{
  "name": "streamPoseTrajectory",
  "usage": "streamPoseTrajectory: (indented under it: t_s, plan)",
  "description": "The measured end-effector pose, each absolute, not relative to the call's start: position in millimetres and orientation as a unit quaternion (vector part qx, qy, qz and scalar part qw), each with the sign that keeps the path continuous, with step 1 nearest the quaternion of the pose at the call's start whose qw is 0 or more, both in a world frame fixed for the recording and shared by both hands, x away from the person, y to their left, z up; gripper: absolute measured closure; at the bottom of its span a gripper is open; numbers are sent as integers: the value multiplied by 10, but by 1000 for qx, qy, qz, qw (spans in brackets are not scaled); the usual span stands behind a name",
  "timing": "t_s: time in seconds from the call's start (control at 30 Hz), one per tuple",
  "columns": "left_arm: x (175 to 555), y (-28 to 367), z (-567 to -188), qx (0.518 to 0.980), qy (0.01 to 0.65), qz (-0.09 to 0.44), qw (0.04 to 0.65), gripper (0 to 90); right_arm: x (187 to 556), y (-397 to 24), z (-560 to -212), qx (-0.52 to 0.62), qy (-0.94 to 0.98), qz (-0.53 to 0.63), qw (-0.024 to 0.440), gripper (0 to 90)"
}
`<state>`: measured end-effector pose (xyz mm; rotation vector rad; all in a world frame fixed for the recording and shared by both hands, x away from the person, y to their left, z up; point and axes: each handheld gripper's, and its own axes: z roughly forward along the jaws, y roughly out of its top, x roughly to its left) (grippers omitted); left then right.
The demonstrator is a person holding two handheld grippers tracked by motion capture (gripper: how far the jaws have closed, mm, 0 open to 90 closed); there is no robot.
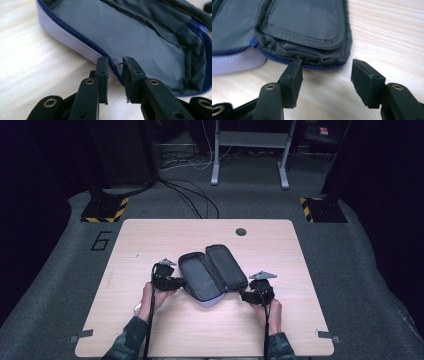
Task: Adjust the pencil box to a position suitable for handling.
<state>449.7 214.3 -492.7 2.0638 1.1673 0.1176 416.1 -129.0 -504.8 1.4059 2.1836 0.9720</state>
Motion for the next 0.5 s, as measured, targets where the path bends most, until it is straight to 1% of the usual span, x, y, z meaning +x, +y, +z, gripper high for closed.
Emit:
streamPoseTrajectory:
  t_s: [0.1,0.17,0.3,0.33,0.4,0.47,0.5]
  plan:
    - [4408,2104,-4958,808,451,39,376,746,4205,-1333,-5045,504,769,346,188,431]
    - [4355,2069,-4969,810,448,32,377,742,4235,-1351,-5055,506,767,350,183,429]
    - [4282,2050,-4946,812,442,37,381,722,4220,-1364,-5031,513,760,355,183,414]
    - [4280,2066,-4925,812,441,39,380,699,4201,-1369,-5017,514,757,358,184,408]
    - [4287,2108,-4873,807,447,44,385,582,4143,-1365,-4972,519,750,368,182,379]
    - [4312,2181,-4789,797,454,53,395,506,4079,-1356,-4924,520,743,381,179,359]
    - [4340,2224,-4750,797,452,65,396,470,4039,-1336,-4901,525,737,389,170,350]
